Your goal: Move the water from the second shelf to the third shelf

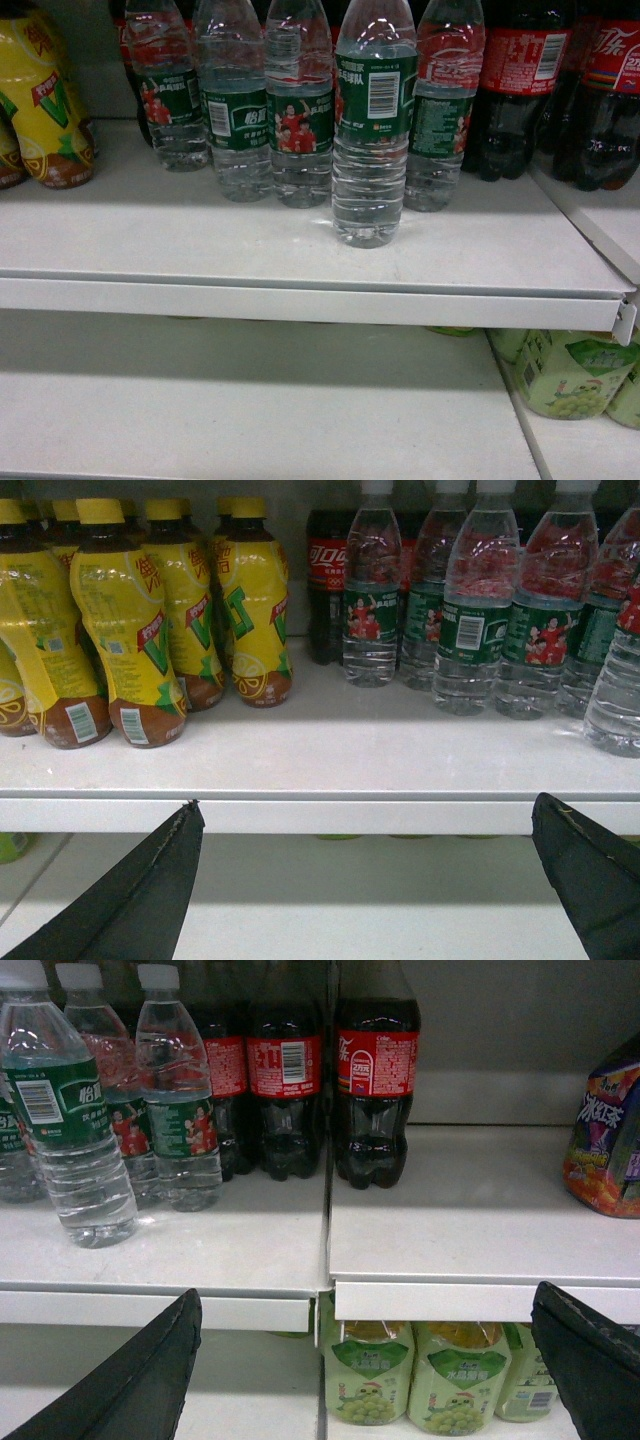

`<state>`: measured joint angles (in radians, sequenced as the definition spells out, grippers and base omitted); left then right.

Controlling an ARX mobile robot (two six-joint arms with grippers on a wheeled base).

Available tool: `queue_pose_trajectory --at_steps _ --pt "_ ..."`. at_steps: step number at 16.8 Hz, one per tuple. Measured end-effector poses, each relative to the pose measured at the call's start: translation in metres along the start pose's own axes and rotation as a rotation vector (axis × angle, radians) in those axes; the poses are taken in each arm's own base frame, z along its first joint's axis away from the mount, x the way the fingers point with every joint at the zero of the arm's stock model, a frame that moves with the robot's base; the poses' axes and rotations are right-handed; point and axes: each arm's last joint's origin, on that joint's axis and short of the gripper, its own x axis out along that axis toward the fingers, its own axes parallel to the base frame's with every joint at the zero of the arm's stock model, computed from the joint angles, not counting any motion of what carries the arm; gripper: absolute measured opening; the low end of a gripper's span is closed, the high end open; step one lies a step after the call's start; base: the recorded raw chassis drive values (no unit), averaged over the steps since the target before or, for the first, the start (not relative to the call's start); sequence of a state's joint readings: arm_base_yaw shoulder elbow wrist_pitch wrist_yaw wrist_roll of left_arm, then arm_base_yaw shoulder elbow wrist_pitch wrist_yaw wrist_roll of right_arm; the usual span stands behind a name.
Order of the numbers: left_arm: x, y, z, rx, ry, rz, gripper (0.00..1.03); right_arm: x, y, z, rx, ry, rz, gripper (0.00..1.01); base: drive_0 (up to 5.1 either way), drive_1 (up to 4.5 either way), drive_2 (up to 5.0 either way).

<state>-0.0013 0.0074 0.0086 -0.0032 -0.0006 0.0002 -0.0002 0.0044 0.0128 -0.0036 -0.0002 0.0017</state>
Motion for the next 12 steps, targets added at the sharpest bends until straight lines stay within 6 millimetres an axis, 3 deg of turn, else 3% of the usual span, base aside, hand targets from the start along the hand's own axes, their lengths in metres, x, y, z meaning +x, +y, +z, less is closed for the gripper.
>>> queue_pose_trajectory --at_steps 4,5,6,9,12 --pt "0.000 0.000 0.000 0.000 0.000 0.000 0.98 0.000 0.000 0.000 0.000 0.004 0.000 0.98 0.0 0.00 0.0" --pt "0.000 0.000 0.000 0.000 0.000 0.000 0.98 0.002 0.004 -0.005 0.081 0.200 0.036 0.98 0.0 0.00 0.0" --pt "0.000 0.000 0.000 0.000 0.000 0.000 0.98 0.002 0.005 -0.001 0.107 0.185 0.048 0.98 0.0 0.00 0.0" --pt "0.000 0.000 0.000 0.000 0.000 0.000 0.98 0.022 0.007 0.037 0.135 0.065 0.047 0.98 0.0 0.00 0.0" --pt "0.000 0.000 0.000 0.000 0.000 0.000 0.98 0.062 0.010 0.072 0.128 0.009 0.066 0.98 0.0 0.00 0.0"
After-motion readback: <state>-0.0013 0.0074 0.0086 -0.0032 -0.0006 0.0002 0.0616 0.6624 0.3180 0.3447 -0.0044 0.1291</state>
